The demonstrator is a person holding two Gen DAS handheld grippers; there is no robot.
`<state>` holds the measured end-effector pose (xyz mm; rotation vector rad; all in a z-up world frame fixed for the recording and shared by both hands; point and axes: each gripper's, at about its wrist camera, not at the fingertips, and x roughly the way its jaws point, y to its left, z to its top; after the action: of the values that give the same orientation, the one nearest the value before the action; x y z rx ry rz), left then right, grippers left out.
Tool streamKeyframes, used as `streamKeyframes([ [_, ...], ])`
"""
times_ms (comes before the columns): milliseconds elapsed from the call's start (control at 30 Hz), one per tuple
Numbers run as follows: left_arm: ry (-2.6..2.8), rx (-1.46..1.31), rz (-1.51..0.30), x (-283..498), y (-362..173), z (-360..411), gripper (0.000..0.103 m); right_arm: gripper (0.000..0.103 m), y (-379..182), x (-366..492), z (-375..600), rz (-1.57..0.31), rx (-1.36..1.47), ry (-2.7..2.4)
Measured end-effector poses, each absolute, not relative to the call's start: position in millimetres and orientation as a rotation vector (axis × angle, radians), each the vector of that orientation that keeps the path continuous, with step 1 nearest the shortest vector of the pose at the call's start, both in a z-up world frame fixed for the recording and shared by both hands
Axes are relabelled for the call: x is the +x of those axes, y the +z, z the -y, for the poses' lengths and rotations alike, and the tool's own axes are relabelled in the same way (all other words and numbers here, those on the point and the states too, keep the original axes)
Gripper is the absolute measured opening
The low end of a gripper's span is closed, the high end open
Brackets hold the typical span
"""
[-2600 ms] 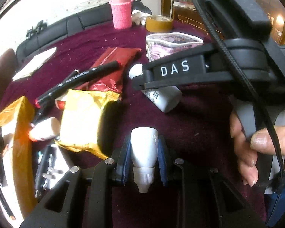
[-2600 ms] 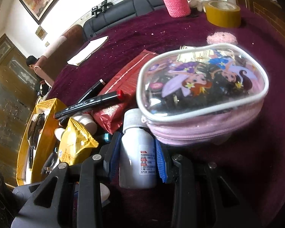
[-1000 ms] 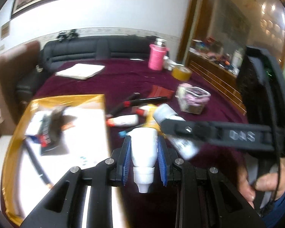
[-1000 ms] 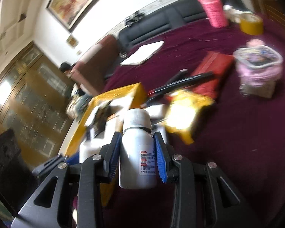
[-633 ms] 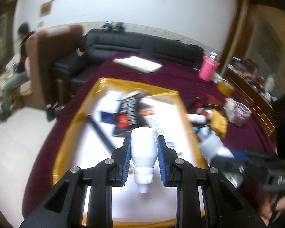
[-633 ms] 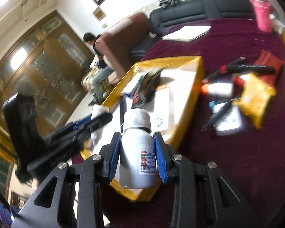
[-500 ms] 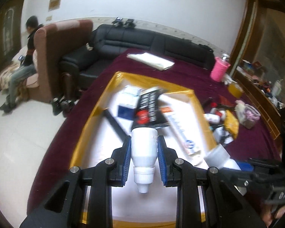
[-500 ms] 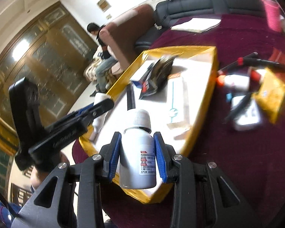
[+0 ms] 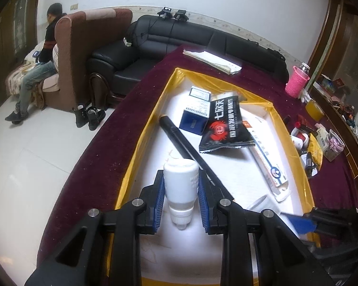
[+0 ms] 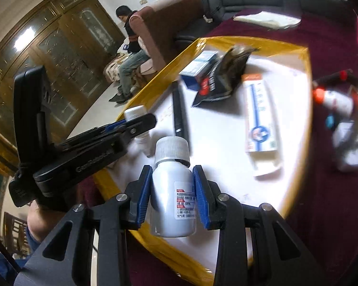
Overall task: Organize objects
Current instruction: 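Carry both white bottles over the tray and open both grippers to release them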
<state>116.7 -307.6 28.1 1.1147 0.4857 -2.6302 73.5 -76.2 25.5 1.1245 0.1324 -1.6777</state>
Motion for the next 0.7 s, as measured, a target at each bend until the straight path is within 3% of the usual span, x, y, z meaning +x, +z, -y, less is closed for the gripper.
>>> streamKeyframes([
  [700, -2.614, 1.139, -0.492, 117.1, 33.9, 313.7, 0.024, 0.035, 10.0, 82.4, 88.7, -0.116, 1.181, -1.597],
])
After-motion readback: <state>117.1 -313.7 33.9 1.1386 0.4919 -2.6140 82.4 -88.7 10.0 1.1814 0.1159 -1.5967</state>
